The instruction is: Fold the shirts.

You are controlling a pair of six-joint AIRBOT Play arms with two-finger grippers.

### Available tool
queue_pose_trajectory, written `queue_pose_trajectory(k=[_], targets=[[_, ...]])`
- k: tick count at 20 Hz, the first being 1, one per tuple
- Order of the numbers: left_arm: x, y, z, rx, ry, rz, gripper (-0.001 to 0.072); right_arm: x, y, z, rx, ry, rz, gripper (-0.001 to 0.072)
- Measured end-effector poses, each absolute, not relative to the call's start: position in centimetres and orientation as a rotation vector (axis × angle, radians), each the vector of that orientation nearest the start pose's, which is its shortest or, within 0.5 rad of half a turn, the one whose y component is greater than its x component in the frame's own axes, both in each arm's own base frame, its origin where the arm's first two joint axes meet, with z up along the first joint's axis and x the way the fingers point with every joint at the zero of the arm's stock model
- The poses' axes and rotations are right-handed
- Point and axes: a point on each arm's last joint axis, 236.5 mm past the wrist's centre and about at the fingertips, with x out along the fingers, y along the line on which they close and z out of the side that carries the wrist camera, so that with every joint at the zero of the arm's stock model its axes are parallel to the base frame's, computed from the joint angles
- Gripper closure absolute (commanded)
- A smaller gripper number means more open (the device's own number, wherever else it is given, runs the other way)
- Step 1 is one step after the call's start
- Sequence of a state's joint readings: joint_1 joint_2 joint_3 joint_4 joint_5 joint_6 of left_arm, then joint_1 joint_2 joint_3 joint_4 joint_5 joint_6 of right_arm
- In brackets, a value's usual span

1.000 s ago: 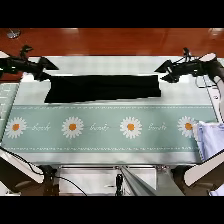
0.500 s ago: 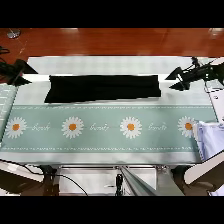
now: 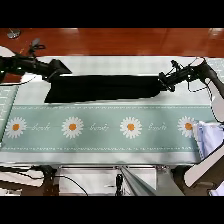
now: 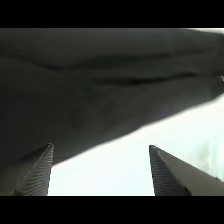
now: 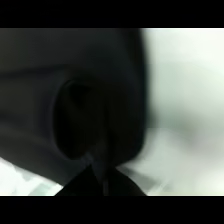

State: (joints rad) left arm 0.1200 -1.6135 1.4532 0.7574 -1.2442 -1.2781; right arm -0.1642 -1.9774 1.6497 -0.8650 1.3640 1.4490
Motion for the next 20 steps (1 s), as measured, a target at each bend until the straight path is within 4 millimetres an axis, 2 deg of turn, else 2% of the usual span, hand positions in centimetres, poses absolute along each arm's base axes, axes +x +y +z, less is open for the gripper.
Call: queue_pose_trajectory(k=[1,3,5,8,10,12,16,18,20], targets=[[46.5,-12.0,3.7,-0.57,1.176,-0.554,0.0679,47.4,7.3,-7.6,0.701,1.501,0.378,0.0691],[45.9,-14.5,4.0,-0.542,1.178,-0.613,0.0679,46.7,6.2,-5.0,0.619,1.483,0.381,0.0691],[44.8,-17.6,4.3,-0.507,1.185,-0.693,0.068,44.8,5.3,-1.7,0.516,1.463,0.386,0.0691],[42.3,-23.1,4.0,-0.393,1.213,-0.806,0.0682,40.4,4.9,3.5,0.409,1.395,0.38,0.0691],[41.1,-26.6,2.7,-0.294,1.229,-0.797,0.0682,36.9,5.4,6.4,0.384,1.33,0.373,0.0691],[40.3,-29.3,1.1,-0.216,1.252,-0.76,0.0681,33.3,6.0,8.5,0.383,1.263,0.356,0.0691],[37.9,-36.5,-0.5,-0.107,1.27,-0.801,0.0681,27.3,7.7,11.6,0.407,1.156,0.349,0.0691],[36.0,-39.8,-1.3,-0.087,1.293,-0.839,0.0681,25.4,8.3,12.9,0.414,1.108,0.353,0.0691],[33.0,-42.8,-2.5,-0.072,1.346,-0.89,0.068,24.0,8.8,13.8,0.42,1.076,0.361,0.069]])
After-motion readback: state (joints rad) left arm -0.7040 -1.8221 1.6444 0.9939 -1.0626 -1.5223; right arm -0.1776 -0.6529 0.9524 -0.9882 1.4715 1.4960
